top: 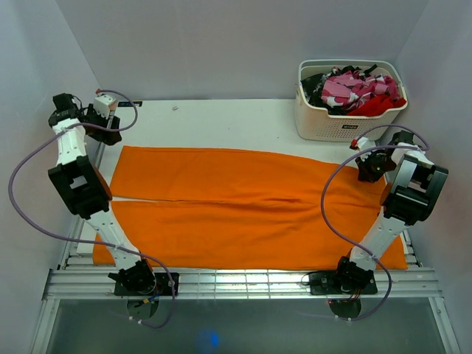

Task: Fold and stack the trousers
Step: Flatten the trousers out, then fold the trousers

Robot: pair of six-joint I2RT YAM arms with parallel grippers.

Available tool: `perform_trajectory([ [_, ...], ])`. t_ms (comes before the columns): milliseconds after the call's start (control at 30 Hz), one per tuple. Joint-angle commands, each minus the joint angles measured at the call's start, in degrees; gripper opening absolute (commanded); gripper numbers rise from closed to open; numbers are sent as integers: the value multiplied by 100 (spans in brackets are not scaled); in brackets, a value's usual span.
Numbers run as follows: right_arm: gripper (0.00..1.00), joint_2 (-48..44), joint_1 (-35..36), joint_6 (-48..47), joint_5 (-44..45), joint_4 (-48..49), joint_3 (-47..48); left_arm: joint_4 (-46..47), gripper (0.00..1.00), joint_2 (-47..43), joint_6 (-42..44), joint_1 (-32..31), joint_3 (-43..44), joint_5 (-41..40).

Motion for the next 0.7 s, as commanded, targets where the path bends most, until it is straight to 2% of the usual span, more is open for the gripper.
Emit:
perform_trajectory([
  [0,8,-361,-49,-108,14,-395,182,-413,82,835,737,-130,685,517],
  [167,8,-458,-41,-100,-39,-360,173,-291,80,1662,1037,-218,1143,1018],
  [333,8,-450,-23,-82,-13,-412,208,473,78,1979,1011,-332,985,1019],
  [433,8,-441,-23,-38,-4,-430,217,466,75,2181,1186,-341,1073,958],
  [533,8,-432,-23,-29,-4,-430,244,195,61,2348,1643,-341,1126,738],
  [567,8,-423,-23,-12,-4,-430,261,71,53,2374,1870,-341,1135,712],
  [633,8,-414,-23,41,-30,-430,340,-340,45,2427,2100,-332,1144,641],
  [667,8,-414,-23,58,-47,-430,375,-456,37,2436,2240,-332,1143,641],
])
